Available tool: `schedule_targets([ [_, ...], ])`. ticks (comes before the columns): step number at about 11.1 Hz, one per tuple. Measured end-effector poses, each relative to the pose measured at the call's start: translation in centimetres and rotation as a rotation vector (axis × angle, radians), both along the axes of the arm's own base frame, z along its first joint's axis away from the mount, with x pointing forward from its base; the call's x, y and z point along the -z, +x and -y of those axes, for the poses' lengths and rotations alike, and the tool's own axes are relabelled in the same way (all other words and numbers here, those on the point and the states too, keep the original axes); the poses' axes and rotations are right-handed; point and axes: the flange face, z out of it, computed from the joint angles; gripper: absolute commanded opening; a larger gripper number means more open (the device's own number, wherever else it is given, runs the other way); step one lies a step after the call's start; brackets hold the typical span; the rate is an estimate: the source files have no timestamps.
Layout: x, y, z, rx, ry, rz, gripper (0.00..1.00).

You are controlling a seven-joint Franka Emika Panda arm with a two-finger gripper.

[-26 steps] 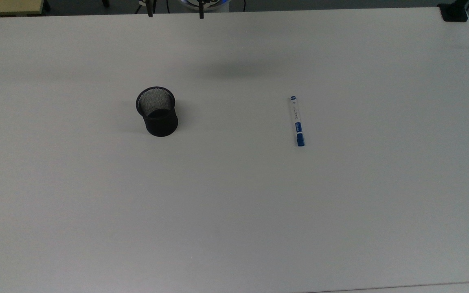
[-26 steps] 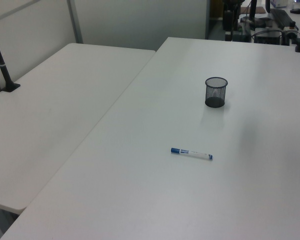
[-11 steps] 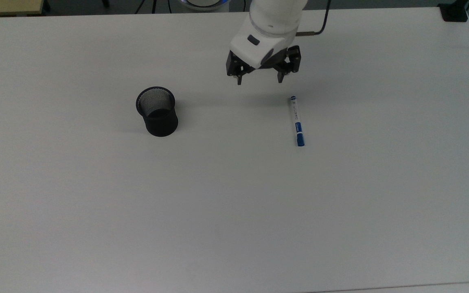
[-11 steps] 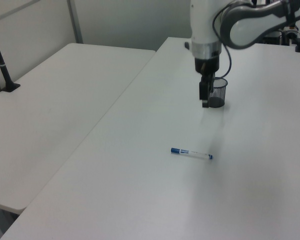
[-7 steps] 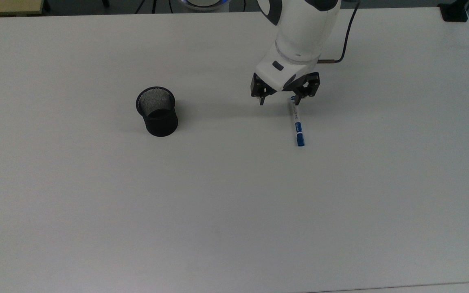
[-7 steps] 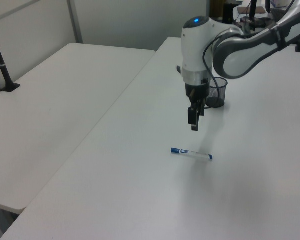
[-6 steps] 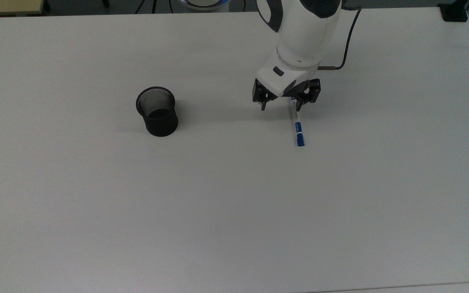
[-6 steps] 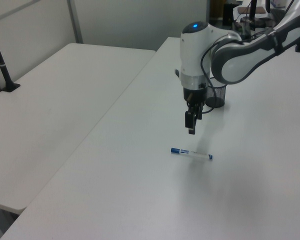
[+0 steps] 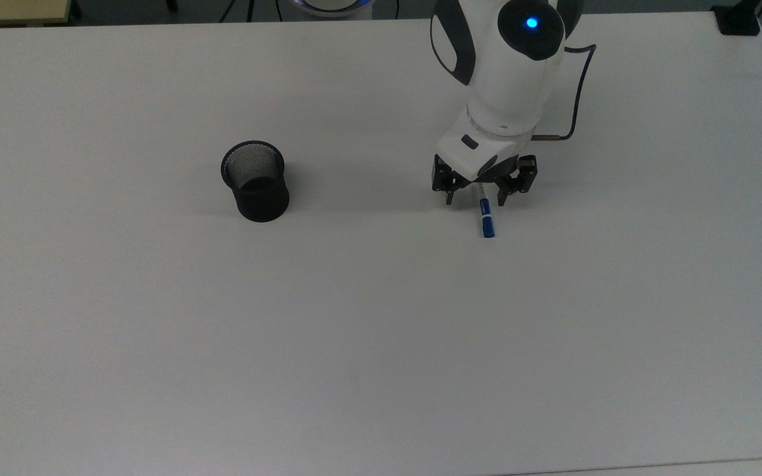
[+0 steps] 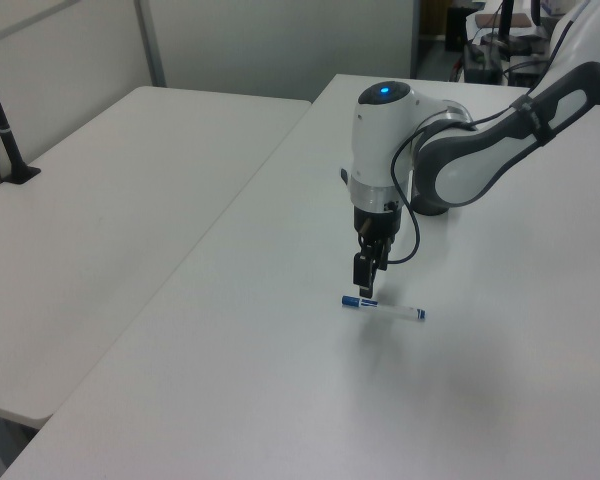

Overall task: Insert the marker
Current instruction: 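Close the gripper on the marker near its blue cap, then lift the marker and carry it over the black mesh cup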

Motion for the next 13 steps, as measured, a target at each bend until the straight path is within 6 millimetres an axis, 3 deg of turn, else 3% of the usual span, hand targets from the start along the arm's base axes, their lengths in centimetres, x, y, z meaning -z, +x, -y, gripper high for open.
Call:
schedule_targets([
  [5, 2.6, 0.6, -2.1, -0.005, 0.021, 0.042, 0.18],
  [11, 2.4, 1.2, -2.1, -0.020, 0.002, 0.060, 0.18],
  [13, 1.5, 1.6, -2.2, -0.023, 0.005, 0.081, 0.18],
])
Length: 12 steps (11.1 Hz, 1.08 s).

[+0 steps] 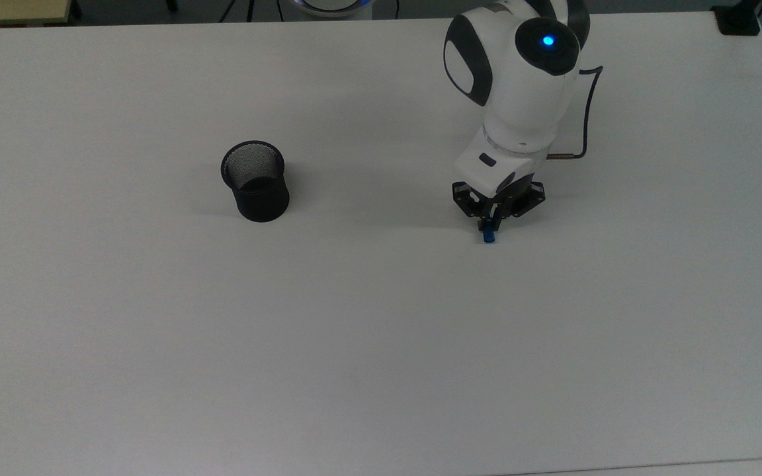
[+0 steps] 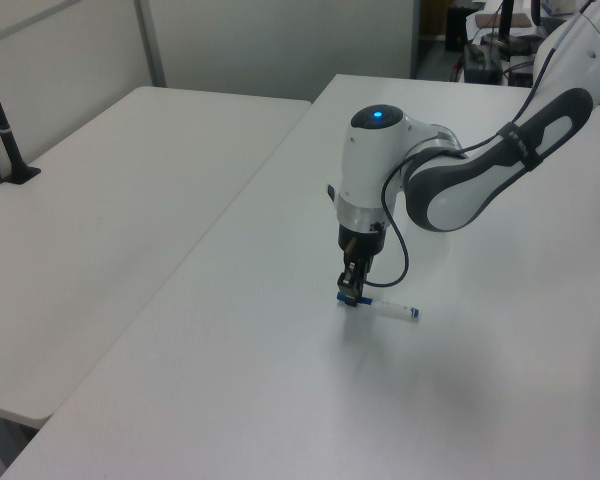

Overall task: Insert the marker
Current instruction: 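Lift the marker and carry it over the black mesh cup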

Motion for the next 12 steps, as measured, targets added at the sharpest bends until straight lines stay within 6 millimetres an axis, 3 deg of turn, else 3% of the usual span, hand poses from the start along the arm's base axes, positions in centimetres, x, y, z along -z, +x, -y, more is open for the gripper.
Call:
schedule_targets([
  [2, -4.0, 1.5, 0.8, 0.018, 0.021, 0.070, 0.18],
  [4, -9.3, 2.4, 4.6, 0.051, 0.014, 0.151, 0.16],
  [6, -13.3, 2.1, 9.7, 0.106, 0.000, 0.200, 0.16],
  [8, -16.1, 1.3, 15.8, 0.182, -0.016, 0.230, 0.16],
  [10, -17.8, -0.1, 21.9, 0.236, -0.022, 0.284, 0.16],
  [12, -18.5, -1.9, 26.7, 0.241, -0.037, 0.324, 0.16],
])
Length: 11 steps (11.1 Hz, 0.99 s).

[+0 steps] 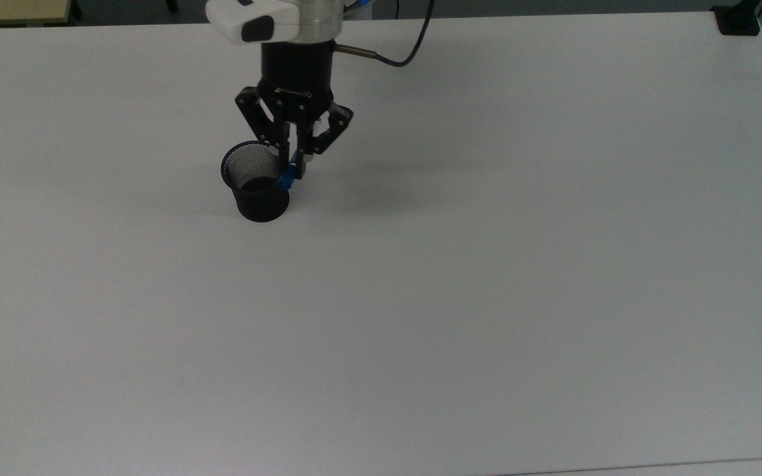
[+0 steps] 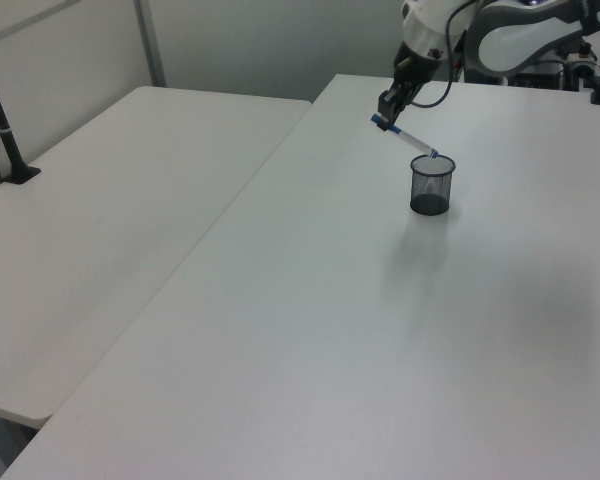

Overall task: Insert the marker
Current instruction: 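Lift the marker and carry it over the black mesh cup, then lower the marker into the cup and open the gripper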

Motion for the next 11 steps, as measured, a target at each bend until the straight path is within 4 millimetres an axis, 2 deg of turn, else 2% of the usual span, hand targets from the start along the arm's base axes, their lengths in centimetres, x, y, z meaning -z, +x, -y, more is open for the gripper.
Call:
schedule_targets([
  [3, 0.4, -1.7, 5.5, -0.035, -0.046, 0.081, 0.16],
  [5, 1.6, -2.8, 7.7, -0.061, -0.072, 0.142, 0.16],
  [7, 3.3, -3.6, 8.2, -0.087, -0.102, 0.166, 0.17],
  [9, 5.1, -4.0, 7.9, -0.104, -0.110, 0.136, 0.18],
  [11, 5.9, -3.9, 7.7, -0.111, -0.108, 0.130, 0.19],
])
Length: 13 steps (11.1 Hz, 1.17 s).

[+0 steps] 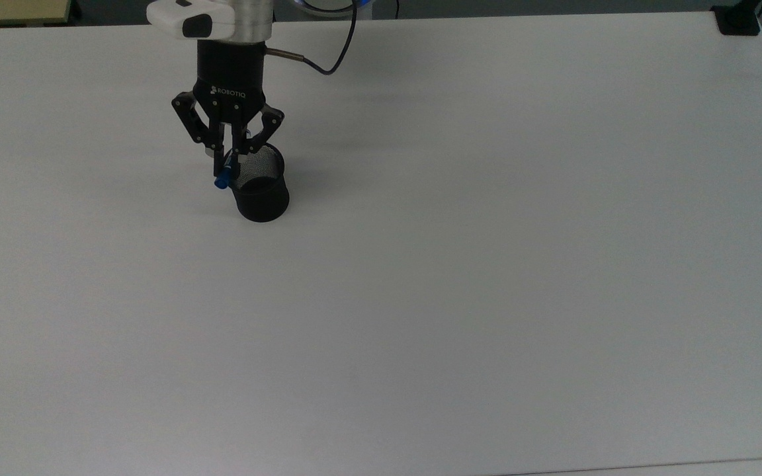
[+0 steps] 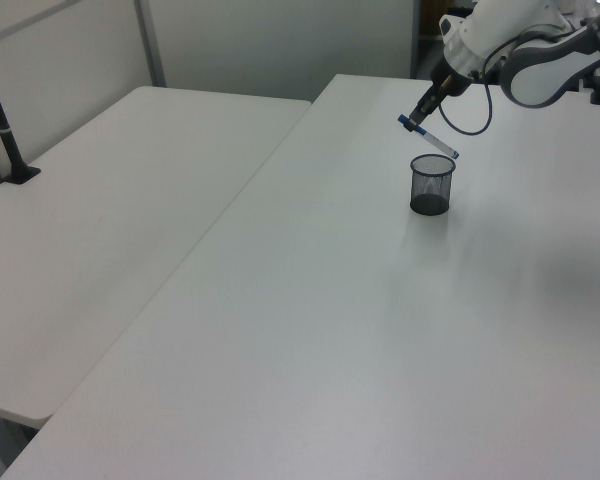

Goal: Insert the marker

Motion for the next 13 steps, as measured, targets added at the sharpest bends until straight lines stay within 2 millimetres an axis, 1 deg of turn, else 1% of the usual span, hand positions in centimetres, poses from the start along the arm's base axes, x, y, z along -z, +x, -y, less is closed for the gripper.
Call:
schedule_targets([
  [2, 1.1, 0.3, -0.1, -0.010, 0.006, 0.018, 0.20],
  [3, 1.7, 0.5, -0.2, -0.013, 0.007, 0.014, 0.24],
  [5, 2.7, 0.7, -0.3, -0.016, 0.009, 0.000, 0.27],
  [6, 2.9, 0.7, -0.5, -0.019, 0.010, -0.003, 0.35],
  [7, 2.9, 0.7, -0.6, -0.022, 0.010, -0.003, 0.45],
  [8, 2.9, 0.8, -0.8, -0.025, 0.010, -0.003, 0.71],
  [9, 2.8, 0.8, -0.9, -0.027, 0.010, -0.001, 1.00],
  [11, 1.9, 1.0, -1.0, -0.029, 0.008, 0.017, 1.00],
  [12, 0.8, 1.4, -1.2, -0.029, 0.006, 0.031, 1.00],
  [13, -0.3, 2.0, -2.0, -0.031, 0.000, 0.005, 1.00],
])
